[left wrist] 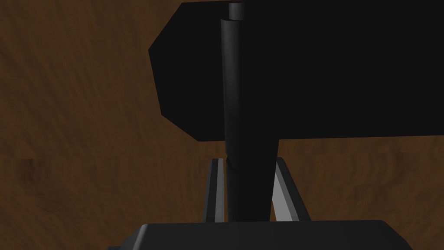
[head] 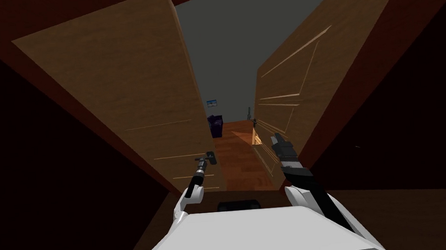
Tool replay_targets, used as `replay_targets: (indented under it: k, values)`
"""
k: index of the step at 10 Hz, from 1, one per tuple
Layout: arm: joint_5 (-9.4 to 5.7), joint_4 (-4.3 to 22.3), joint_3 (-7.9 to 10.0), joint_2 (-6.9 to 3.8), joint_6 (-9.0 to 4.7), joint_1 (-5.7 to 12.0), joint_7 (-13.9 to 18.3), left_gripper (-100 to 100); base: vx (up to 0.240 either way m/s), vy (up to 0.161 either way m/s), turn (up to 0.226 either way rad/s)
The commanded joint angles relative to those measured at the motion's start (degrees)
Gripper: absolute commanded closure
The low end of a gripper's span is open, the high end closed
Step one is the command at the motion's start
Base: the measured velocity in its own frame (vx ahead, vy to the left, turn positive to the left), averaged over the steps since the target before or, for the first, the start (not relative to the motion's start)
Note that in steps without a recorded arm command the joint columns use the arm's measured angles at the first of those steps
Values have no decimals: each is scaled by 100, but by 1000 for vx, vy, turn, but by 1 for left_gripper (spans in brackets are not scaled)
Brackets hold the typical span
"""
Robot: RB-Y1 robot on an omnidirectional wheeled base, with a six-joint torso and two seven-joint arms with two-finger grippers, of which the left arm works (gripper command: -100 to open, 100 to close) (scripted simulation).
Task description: Push the door open
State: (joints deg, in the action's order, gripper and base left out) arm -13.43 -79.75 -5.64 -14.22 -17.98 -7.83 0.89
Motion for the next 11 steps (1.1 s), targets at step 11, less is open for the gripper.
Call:
replay_targets:
  k: [11]
  values:
    - [-59, 370, 829, 77, 37, 330, -127, 100, 169, -70, 56]
